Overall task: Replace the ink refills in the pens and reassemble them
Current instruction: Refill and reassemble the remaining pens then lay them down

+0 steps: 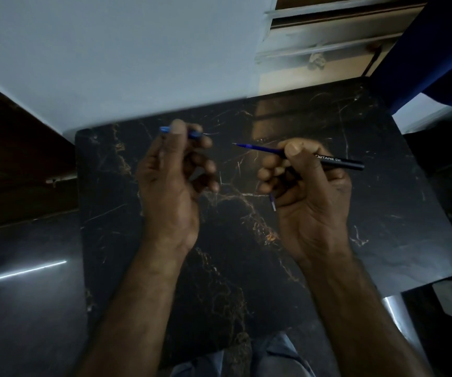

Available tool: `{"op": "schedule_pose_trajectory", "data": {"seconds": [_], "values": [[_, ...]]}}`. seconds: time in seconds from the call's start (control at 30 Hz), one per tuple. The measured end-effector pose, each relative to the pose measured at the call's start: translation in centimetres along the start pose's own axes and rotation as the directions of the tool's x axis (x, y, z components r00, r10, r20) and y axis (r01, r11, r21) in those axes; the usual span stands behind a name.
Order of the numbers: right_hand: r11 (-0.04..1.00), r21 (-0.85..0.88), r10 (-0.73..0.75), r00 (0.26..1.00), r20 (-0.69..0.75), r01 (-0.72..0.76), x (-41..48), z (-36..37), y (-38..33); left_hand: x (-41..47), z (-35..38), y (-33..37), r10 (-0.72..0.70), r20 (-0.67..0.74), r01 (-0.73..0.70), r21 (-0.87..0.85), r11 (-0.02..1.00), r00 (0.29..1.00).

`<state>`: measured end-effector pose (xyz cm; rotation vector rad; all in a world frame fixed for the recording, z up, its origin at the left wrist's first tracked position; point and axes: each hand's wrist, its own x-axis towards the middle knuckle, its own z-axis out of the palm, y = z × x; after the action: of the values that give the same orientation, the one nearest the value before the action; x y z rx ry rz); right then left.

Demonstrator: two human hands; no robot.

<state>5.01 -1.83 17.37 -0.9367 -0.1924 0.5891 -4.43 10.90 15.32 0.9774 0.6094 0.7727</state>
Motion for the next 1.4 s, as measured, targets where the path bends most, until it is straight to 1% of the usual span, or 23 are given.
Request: {"op": "schedule_pose_trajectory", "data": {"seconds": [0.07, 0.1, 0.13, 0.17, 0.2, 0.23, 0.27, 0.3, 0.33, 0.37, 0.4, 0.47, 0.53, 0.6, 0.7, 0.8, 0.87, 0.93, 1.03, 1.1, 1.13, 1.3, 1.4], "values": [[0.999, 0.035, 0.023, 1.000, 0.011, -0.024, 0.0, -0.2, -0.2, 1.0, -2.9, 0.2, -0.064, -0.012, 0.063, -0.033, 0.997, 0.998], [0.998, 0.055, 0.033, 0.999, 0.018, -0.034, 0.0, -0.3, -0.2, 1.5, -4.6, 0.1, -0.094, -0.023, 0.095, 0.014, 0.995, 0.995], [0.996, 0.072, 0.040, 0.999, 0.027, -0.042, 0.0, -0.4, -0.2, 1.8, -6.2, -0.2, -0.126, -0.043, 0.131, 0.121, 0.984, 0.991], [0.995, 0.082, 0.046, 0.998, 0.037, -0.049, 0.0, -0.5, -0.3, 1.9, -7.8, -0.9, -0.154, -0.078, 0.170, 0.287, 0.943, 0.985], [0.995, 0.084, 0.052, 0.998, 0.043, -0.055, -0.1, -0.6, -0.3, 1.9, -9.2, -1.9, -0.179, -0.119, 0.214, 0.473, 0.855, 0.977], [0.995, 0.082, 0.060, 0.997, 0.044, -0.064, -0.2, -0.6, -0.2, 2.0, -10.5, -2.9, -0.206, -0.165, 0.264, 0.626, 0.734, 0.965], [0.994, 0.078, 0.070, 0.997, 0.043, -0.074, -0.2, -0.6, -0.1, 2.0, -11.7, -4.0, -0.247, -0.205, 0.316, 0.731, 0.605, 0.947], [0.994, 0.073, 0.080, 0.996, 0.042, -0.083, -0.3, -0.6, 0.1, 2.1, -12.6, -5.0, -0.288, -0.235, 0.349, 0.819, 0.455, 0.928], [0.993, 0.069, 0.089, 0.995, 0.044, -0.092, -0.4, -0.6, 0.2, 2.2, -13.3, -5.8, -0.306, -0.240, 0.333, 0.893, 0.302, 0.921], [0.993, 0.066, 0.095, 0.994, 0.049, -0.098, -0.5, -0.7, 0.4, 2.4, -13.9, -6.4, -0.298, -0.217, 0.279, 0.942, 0.187, 0.930], [0.993, 0.063, 0.098, 0.994, 0.054, -0.102, -0.5, -0.7, 0.4, 2.5, -14.3, -6.9, -0.270, -0.179, 0.218, 0.968, 0.123, 0.946], [0.993, 0.056, 0.104, 0.993, 0.062, -0.107, -0.6, -0.7, 0.5, 2.7, -14.6, -7.7, -0.184, -0.129, 0.147, 0.985, 0.089, 0.974], [0.992, 0.048, 0.112, 0.992, 0.064, -0.115, -0.7, -0.6, 0.5, 3.0, -14.8, -8.4, -0.107, -0.133, 0.141, 0.987, 0.076, 0.985], [0.992, 0.037, 0.118, 0.991, 0.064, -0.121, -0.9, -0.7, 0.4, 3.7, -14.9, -8.8, -0.072, -0.118, 0.121, 0.992, 0.041, 0.990], [0.991, 0.034, 0.129, 0.989, 0.066, -0.132, -1.0, -0.7, 0.4, 4.8, -14.6, -8.8, -0.052, -0.034, 0.033, 0.999, -0.014, 0.998], [0.990, 0.037, 0.133, 0.989, 0.069, -0.136, -1.0, -0.8, 0.4, 5.8, -14.2, -8.4, -0.110, 0.038, -0.056, 0.984, -0.168, 0.993], [0.990, 0.034, 0.134, 0.988, 0.074, -0.137, -1.0, -0.9, 0.4, 6.4, -13.8, -8.2, -0.167, 0.043, -0.084, 0.965, -0.248, 0.985], [0.989, 0.038, 0.137, 0.988, 0.077, -0.140, -0.9, -1.0, 0.3, 6.9, -13.4, -7.8, -0.220, 0.029, -0.095, 0.951, -0.296, 0.975], [0.988, 0.038, 0.143, 0.986, 0.080, -0.147, -0.9, -1.3, 0.2, 7.6, -12.8, -7.5, -0.293, -0.004, -0.100, 0.936, -0.339, 0.956], [0.988, 0.033, 0.146, 0.986, 0.080, -0.149, -0.9, -1.5, 0.2, 7.8, -12.6, -7.5, -0.285, -0.019, -0.086, 0.933, -0.350, 0.958], [0.988, 0.032, 0.147, 0.986, 0.078, -0.149, -0.9, -1.5, 0.2, 7.9, -12.7, -7.5, -0.273, -0.013, -0.083, 0.937, -0.339, 0.962], [0.987, 0.029, 0.156, 0.985, 0.073, -0.158, -0.8, -1.6, 0.2, 7.2, -13.2, -8.6, -0.213, 0.013, -0.063, 0.971, -0.232, 0.977], [0.987, 0.034, 0.155, 0.984, 0.084, -0.159, -0.7, -1.5, 0.1, 7.0, -13.6, -9.1, -0.155, 0.051, -0.082, 0.976, -0.202, 0.987]]}}
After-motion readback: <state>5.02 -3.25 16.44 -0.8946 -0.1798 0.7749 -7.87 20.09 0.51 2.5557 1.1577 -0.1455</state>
